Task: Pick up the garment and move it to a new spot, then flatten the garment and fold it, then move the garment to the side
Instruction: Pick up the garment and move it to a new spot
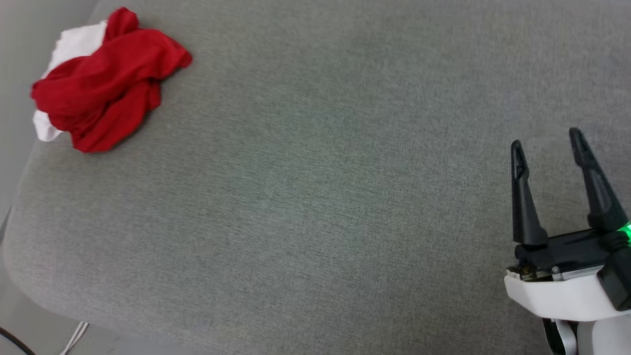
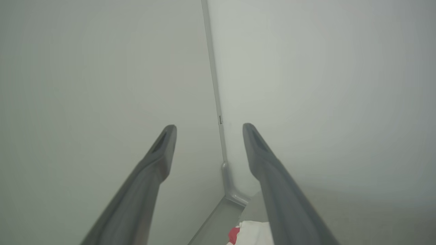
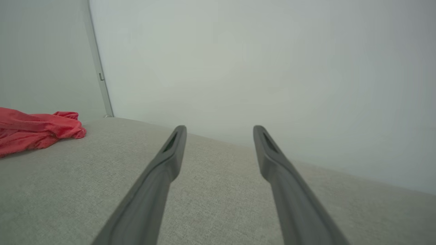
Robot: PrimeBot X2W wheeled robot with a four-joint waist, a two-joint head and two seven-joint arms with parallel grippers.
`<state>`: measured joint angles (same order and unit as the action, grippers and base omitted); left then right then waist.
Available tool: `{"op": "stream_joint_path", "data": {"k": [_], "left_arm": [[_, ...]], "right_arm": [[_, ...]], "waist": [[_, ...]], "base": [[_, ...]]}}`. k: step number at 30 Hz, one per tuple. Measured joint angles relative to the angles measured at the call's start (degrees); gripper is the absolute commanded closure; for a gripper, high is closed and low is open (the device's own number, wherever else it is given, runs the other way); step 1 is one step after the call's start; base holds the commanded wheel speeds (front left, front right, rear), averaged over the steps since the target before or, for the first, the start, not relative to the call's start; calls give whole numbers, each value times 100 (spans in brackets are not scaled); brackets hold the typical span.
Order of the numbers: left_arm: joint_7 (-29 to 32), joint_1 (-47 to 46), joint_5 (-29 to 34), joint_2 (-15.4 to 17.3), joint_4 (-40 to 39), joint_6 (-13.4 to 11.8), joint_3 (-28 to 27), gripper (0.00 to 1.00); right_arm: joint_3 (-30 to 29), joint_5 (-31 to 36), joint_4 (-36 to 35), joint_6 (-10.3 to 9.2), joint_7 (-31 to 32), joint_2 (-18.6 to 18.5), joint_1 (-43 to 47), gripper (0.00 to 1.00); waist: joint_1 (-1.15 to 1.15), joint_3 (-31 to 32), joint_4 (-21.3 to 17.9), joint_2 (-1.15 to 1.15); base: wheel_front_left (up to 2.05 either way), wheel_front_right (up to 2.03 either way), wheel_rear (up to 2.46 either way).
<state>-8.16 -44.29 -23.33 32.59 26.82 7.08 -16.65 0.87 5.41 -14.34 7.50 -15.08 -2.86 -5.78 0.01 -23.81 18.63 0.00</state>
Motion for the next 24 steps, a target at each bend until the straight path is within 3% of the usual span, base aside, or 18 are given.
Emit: {"op": "stream_joint_path", "data": {"k": [8, 13, 18, 24], "left_arm": [[1332, -715, -1207, 835, 569, 26, 1105, 0], [2587, -781, -2270, 1182, 701, 26, 1796, 0], [3845, -808, -3149, 1333, 853, 25, 2352, 0], [4484, -967, -3707, 1279, 1002, 26, 2750, 0]], "right_arm": [[27, 197, -352, 0, 0, 0, -138, 0], [131, 404, -561, 0, 0, -37, -229, 0], [122, 476, -754, 0, 0, -186, -244, 0], [161, 542, -899, 0, 0, -222, -250, 0]], "waist": [[0, -637, -215, 0], [0, -926, -318, 0], [0, -1234, -377, 0], [0, -1555, -449, 0]], "base": [[0, 0, 0], [0, 0, 0], [0, 0, 0], [0, 0, 0]]}}
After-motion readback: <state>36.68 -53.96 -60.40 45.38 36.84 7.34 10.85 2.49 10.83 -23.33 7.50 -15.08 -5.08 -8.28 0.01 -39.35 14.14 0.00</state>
